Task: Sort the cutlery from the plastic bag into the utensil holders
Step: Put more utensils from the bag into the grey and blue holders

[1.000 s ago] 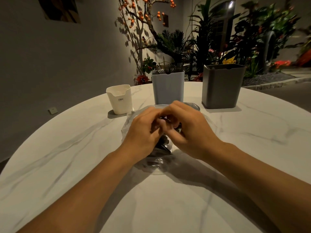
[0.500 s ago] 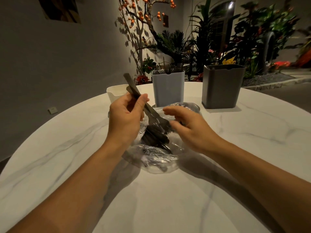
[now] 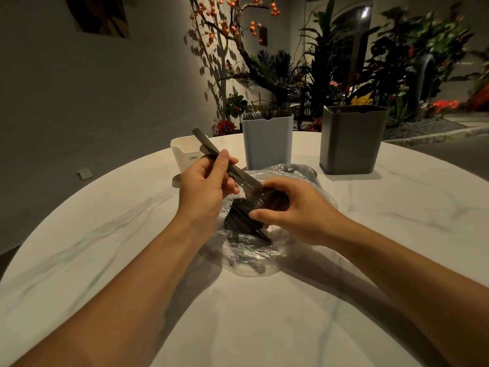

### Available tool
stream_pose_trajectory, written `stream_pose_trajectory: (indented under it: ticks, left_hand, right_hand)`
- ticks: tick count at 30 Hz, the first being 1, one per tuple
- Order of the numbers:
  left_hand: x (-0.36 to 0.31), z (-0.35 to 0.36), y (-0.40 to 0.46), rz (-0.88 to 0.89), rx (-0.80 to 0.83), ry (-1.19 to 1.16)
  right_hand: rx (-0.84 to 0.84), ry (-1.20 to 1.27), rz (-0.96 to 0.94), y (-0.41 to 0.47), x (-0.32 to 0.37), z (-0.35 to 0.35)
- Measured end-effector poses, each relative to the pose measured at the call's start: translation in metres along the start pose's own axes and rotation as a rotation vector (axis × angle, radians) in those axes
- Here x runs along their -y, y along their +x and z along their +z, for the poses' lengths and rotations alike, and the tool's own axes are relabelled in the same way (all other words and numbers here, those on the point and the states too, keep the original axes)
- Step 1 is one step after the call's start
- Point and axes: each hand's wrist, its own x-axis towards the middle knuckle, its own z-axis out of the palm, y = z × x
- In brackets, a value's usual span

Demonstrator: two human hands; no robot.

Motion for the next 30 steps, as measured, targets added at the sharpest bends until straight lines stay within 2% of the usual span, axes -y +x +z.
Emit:
stream_pose_trajectory:
  ticks: [6, 9, 11, 13, 15, 17, 19, 21, 23, 25, 27, 29, 30]
  left_hand:
    - [0.003, 0.003, -0.001, -0.057, 0.026, 0.005]
    - [0.006, 0.002, 0.000, -0.062, -0.081, 0.232]
    - [0.009, 0.000, -0.004, 0.127, -0.179, 0.489]
    - [0.007, -0.003, -0.010, 0.506, -0.171, 0.774]
    - [0.009, -0.005, -0.007, 0.854, -0.047, 1.010]
    - [0.007, -0.006, -0.001, 1.029, 0.135, 1.220]
    - [0.003, -0.005, 0.001, 1.070, 0.281, 1.393]
    - [0.002, -0.008, 0.000, 1.066, 0.397, 1.452]
    - [0.001, -0.013, -0.002, 0.938, 0.489, 1.416]
    - [-0.001, -0.015, -0.004, 0.826, 0.518, 1.362]
    - [0.001, -0.015, -0.002, 0.825, 0.507, 1.362]
    - [0.002, -0.014, -0.001, 0.851, 0.485, 1.370]
    - [0.002, -0.014, -0.001, 0.811, 0.464, 1.337]
  right_hand:
    - [0.052, -0.082, 0.008, -0.003, 0.001, 0.003]
    - [0.002, -0.080, 0.048, 0.000, 0.001, 0.001]
    - [-0.002, -0.029, 0.077, 0.001, 0.002, -0.002]
    - [0.027, 0.016, 0.093, 0.001, 0.004, -0.004]
    - [0.083, 0.111, 0.132, -0.001, 0.005, -0.004]
    - [0.149, 0.226, 0.180, -0.002, 0.006, -0.004]
    - [0.194, 0.259, 0.184, -0.004, 0.008, -0.006]
    - [0.217, 0.244, 0.176, -0.004, 0.008, -0.009]
    - [0.240, 0.239, 0.156, -0.004, 0.007, -0.010]
    - [0.241, 0.179, 0.118, -0.003, 0.006, -0.011]
    - [0.218, 0.144, 0.102, 0.000, 0.007, -0.014]
    - [0.167, 0.199, 0.122, 0.002, 0.011, -0.019]
    - [0.119, 0.233, 0.128, 0.004, 0.014, -0.023]
